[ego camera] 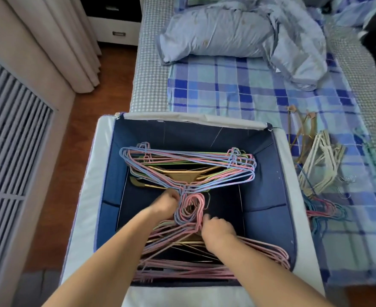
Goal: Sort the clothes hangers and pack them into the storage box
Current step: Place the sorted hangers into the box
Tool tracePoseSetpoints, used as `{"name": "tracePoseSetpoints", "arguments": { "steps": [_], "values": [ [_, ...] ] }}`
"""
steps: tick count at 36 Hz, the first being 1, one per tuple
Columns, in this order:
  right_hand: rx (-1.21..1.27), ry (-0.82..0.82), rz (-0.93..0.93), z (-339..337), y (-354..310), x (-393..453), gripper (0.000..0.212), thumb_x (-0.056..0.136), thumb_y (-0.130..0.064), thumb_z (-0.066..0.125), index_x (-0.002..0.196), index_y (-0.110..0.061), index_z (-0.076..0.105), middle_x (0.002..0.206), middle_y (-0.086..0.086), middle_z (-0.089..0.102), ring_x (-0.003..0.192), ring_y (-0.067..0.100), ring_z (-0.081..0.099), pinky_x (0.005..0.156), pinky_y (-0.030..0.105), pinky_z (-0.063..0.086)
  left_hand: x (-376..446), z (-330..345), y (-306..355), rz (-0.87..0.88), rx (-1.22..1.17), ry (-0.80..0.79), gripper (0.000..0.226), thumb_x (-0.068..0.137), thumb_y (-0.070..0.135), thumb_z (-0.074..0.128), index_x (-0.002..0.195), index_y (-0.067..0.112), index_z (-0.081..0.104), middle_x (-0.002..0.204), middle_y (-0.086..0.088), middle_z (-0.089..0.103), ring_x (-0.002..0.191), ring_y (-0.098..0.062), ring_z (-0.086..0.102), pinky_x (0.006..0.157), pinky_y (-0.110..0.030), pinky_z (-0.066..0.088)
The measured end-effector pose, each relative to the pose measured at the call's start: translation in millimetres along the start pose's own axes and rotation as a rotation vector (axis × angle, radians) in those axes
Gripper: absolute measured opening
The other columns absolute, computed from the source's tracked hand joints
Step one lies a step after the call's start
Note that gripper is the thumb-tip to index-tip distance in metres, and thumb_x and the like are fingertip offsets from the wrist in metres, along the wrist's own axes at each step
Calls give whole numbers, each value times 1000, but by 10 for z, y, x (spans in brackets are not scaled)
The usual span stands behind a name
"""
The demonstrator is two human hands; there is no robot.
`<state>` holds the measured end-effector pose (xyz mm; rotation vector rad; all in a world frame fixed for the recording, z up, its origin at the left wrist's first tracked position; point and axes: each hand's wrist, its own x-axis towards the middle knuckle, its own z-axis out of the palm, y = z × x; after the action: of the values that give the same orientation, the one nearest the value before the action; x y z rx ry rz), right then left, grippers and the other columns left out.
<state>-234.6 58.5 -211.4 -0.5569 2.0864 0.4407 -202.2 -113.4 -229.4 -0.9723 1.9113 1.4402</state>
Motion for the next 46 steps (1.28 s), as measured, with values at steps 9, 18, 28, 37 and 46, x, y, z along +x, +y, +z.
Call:
{"name": "tracePoseSetpoints", "arguments": {
  "steps": [9, 18, 28, 37, 46],
  "values": [
    [77, -65, -3, -86, 59, 178, 51, 93, -7, 54, 142, -9, 43, 140, 16, 53, 128, 39, 52, 99, 46, 49, -31, 121, 79, 67, -232, 15, 42, 94, -9, 45, 128, 13, 56, 116, -1, 65, 100, -10, 63, 77, -16, 54],
    [176, -135, 3, -14, 109, 273, 54, 93, -11, 54, 146, -15, 42, 142, 14, 52, 128, 36, 54, 101, 43, 49, -186, 157, 163, 206, 206, -51, 59, 101, 14, 56, 155, 27, 34, 148, 2, 50, 137, -19, 48, 111, -27, 35],
    [512, 211, -214, -649, 657, -702, 68, 91, -4, 51, 154, -21, 31, 150, 7, 43, 137, 30, 42, 112, 46, 39, -1212, -13, 432, 164, 154, 112, 47, 97, 0, 45, 137, 17, 63, 135, 0, 66, 125, -18, 59, 103, -25, 41],
    [1341, 1070, 187, -131, 2187, -1555, 30, 94, 0, 55, 94, -28, 65, 91, -11, 70, 89, 7, 66, 82, 20, 49, -1902, 749, 1295, 412, -157, -69, 43, 94, -14, 39, 104, 11, 72, 96, -7, 75, 77, -26, 68, 63, -18, 53],
    [1614, 327, 521, 1695, 3368, -1188, 11, 91, -10, 54, 83, -6, 61, 78, 7, 57, 70, 21, 55, 65, 37, 49, -2047, 2011, 1992, 259, -498, -379, 24, 95, -10, 49, 108, -2, 68, 93, -16, 71, 73, -25, 67, 66, -26, 57]
  ]
}}
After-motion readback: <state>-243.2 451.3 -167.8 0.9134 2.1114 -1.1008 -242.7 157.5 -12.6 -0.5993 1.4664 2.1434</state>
